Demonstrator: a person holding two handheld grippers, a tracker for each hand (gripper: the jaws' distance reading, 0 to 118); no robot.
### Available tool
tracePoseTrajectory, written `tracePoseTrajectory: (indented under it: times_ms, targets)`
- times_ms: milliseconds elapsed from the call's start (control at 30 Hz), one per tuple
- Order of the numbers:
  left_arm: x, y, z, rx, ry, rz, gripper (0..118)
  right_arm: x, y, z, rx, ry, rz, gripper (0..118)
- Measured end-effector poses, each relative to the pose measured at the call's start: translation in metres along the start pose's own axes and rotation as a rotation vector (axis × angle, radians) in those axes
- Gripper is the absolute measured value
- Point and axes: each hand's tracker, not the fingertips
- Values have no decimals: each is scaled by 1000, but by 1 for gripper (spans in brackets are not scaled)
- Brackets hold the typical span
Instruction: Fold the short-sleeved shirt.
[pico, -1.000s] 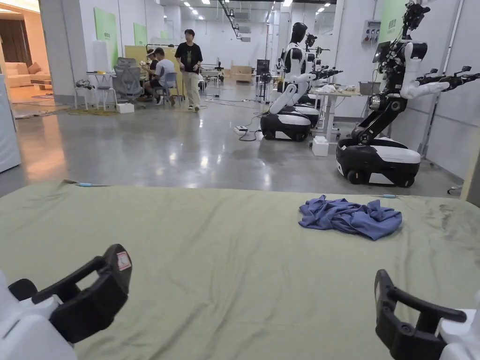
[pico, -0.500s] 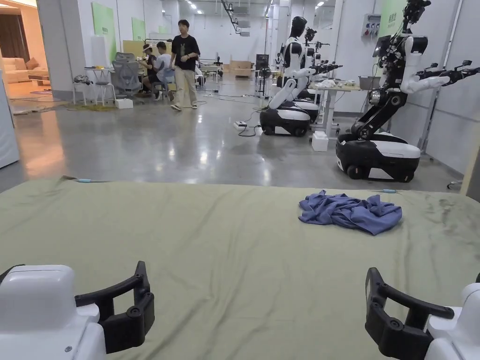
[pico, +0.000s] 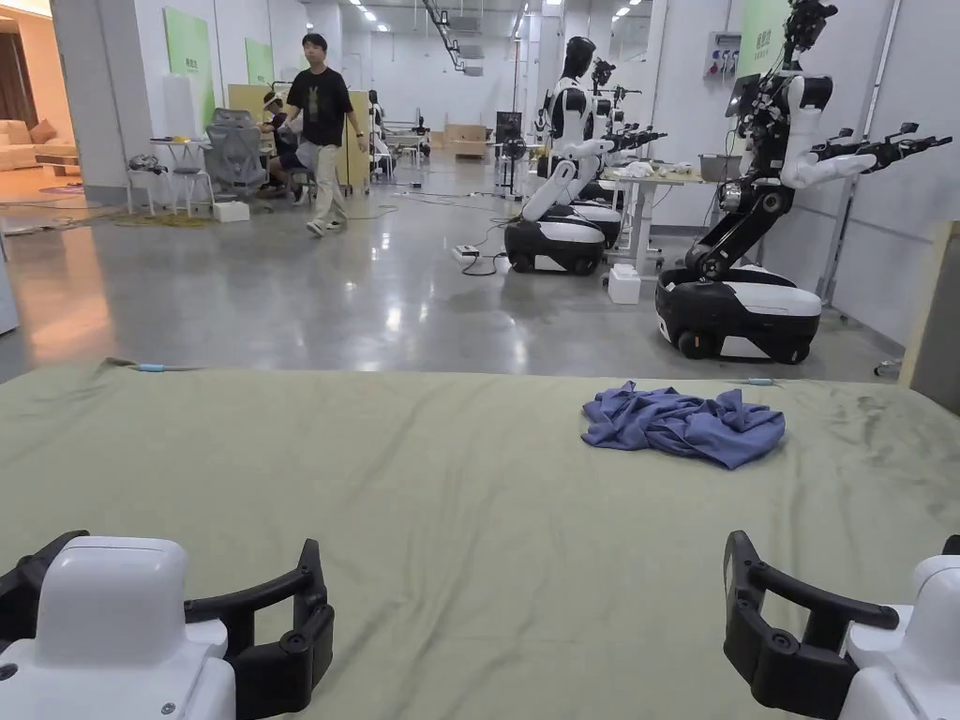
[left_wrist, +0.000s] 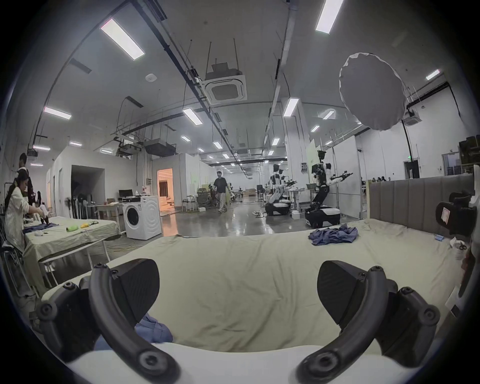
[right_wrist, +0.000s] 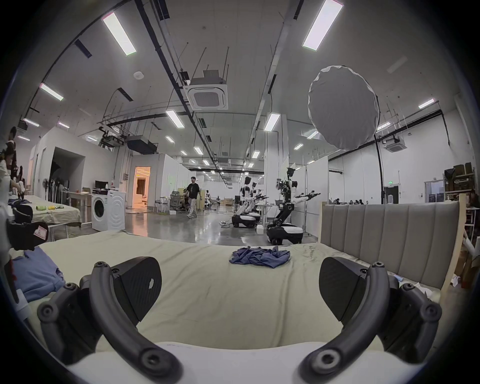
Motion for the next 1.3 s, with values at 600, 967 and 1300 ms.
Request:
tracePoseTrajectory:
  times_ms: [600,967,1300]
  targets:
    - [10,3,2,-45,-69,-43,9,2,2,8,18,16,-7,60]
    - [18,0,-2,-83,-86,-26,0,4,0,15,22,-26,45,3]
    - [-49,4,47,-98,149,-42,0,-88,-1,-3,-1,302,-25,3]
